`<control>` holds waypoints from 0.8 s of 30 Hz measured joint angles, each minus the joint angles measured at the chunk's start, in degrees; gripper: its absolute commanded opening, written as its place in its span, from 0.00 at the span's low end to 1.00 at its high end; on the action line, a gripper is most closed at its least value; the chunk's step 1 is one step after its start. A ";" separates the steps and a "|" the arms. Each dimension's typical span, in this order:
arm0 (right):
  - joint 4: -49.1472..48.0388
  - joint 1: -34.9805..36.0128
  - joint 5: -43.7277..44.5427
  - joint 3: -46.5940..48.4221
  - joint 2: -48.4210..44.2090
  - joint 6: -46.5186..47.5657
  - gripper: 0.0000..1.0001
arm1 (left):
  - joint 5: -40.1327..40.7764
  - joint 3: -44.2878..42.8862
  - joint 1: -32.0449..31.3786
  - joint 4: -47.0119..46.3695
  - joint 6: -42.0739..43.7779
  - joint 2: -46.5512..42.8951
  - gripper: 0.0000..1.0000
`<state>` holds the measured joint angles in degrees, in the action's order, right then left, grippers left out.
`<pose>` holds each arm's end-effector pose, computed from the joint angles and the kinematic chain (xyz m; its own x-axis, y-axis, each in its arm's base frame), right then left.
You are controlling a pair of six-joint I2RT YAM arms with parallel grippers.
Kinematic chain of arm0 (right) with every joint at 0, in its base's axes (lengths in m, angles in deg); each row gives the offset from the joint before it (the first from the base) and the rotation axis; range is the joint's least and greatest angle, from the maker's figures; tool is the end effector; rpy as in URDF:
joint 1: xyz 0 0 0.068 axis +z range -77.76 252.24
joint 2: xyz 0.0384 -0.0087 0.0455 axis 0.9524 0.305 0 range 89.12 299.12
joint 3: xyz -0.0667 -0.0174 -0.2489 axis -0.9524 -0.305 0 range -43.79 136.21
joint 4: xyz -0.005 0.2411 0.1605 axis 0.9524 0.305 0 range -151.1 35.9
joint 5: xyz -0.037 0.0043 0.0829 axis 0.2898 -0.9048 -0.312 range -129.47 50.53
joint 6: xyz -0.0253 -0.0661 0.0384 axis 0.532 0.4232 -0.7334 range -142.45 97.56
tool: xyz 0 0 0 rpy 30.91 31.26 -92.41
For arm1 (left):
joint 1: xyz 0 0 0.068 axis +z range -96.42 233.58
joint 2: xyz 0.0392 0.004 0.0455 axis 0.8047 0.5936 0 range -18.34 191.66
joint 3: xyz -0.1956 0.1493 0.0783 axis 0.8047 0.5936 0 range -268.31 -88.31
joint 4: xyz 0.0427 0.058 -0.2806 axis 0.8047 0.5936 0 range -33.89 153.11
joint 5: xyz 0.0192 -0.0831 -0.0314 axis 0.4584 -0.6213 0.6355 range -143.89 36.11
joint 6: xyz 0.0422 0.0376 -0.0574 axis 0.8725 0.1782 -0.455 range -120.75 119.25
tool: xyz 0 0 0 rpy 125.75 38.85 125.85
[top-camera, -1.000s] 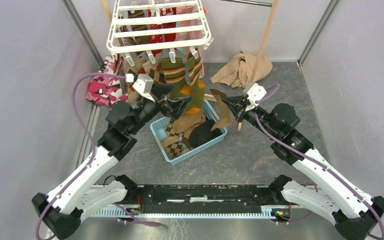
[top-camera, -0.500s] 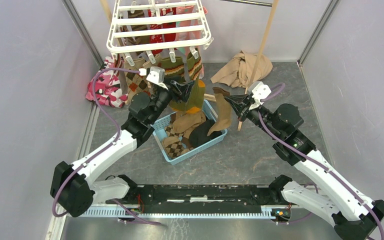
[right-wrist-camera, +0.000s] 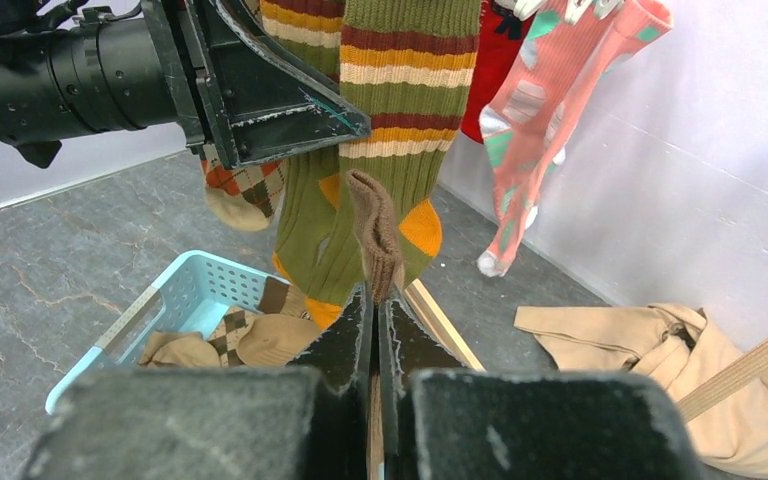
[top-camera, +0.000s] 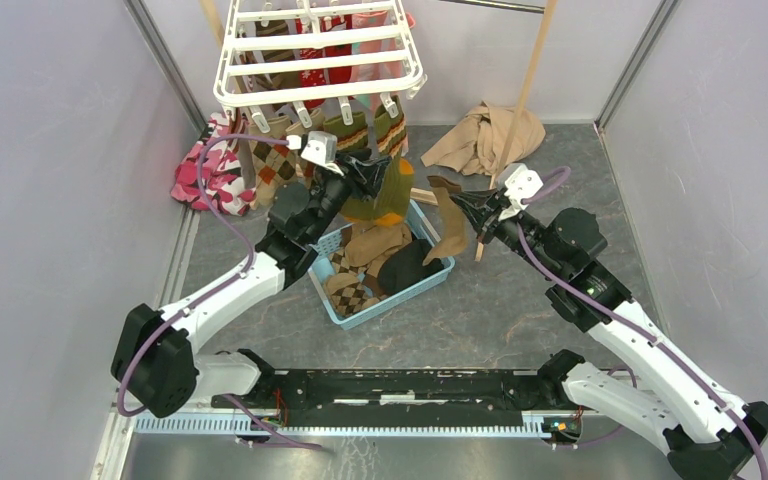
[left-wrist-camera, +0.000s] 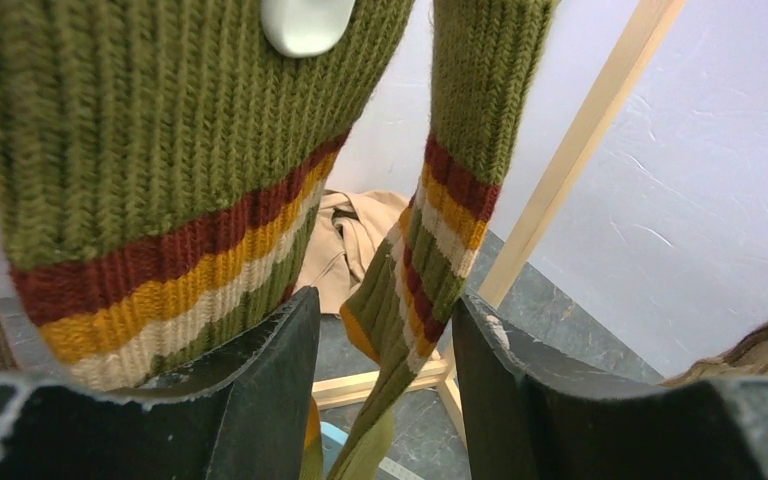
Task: Clip the socks to the hanger
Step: Rotate the hanger at the clothesline.
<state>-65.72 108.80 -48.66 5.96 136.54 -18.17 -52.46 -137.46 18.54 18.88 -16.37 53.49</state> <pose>0.2066 0.1669 0.3852 0.1504 0.0200 -0.9884 -0.7061 0.7020 -0.0932 0.2943 -0.2042 0.3353 0.0488 -0.3631 -0.9305 0.5891 0.7627 -0.2667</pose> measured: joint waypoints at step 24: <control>-0.04 -0.96 -0.22 -0.68 -0.70 -0.13 0.00 | -5.57 -2.64 0.11 3.87 0.35 -3.98 0.02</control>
<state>-65.76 107.84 -48.88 5.29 135.84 -18.30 -58.03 -140.10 18.65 22.74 -16.02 49.51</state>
